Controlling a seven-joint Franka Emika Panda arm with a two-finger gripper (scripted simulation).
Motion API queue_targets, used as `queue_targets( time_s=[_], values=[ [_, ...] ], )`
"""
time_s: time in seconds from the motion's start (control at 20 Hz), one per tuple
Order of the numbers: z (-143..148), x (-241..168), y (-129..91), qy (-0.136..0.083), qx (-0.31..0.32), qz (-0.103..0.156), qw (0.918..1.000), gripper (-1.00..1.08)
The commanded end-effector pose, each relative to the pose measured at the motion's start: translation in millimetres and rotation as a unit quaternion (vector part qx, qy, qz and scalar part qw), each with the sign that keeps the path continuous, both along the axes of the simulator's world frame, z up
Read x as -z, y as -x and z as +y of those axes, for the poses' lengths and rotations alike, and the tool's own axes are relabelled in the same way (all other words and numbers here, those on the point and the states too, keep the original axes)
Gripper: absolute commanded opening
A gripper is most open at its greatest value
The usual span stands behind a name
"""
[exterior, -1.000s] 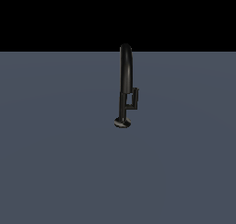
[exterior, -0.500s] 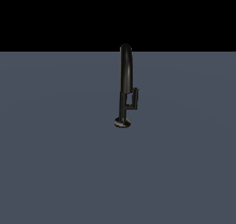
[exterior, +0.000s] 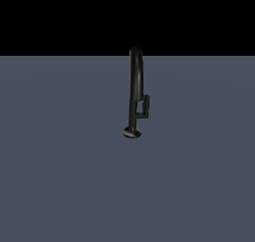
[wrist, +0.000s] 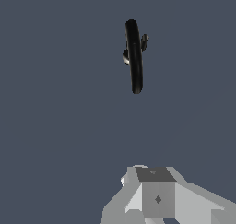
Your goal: Turn on the faucet by rotating a designated handle.
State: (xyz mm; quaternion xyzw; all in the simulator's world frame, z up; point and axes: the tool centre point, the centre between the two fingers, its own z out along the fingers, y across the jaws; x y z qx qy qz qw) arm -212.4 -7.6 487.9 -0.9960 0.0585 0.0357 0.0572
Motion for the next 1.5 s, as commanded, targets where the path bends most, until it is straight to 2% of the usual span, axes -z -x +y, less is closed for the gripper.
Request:
queue_targets(
  time_s=[0.0, 0.4, 0.75, 1.1, 1.45],
  values=[
    [-0.6, 3.3, -13.0, -0.014, 0.015, 0.016, 0.9997, -1.0],
    [-4.9, 17.7, -58.4, -0.067, 0.068, 0.071, 0.9929, -1.0],
    [-11.4, 35.5, -97.7, -0.115, 0.116, 0.121, 0.9791, -1.0],
    [-20.2, 58.5, -135.3, -0.164, 0.165, 0.172, 0.9573, -1.0],
    [-30.4, 87.3, -170.5, -0.214, 0.214, 0.224, 0.9266, -1.0]
  ],
)
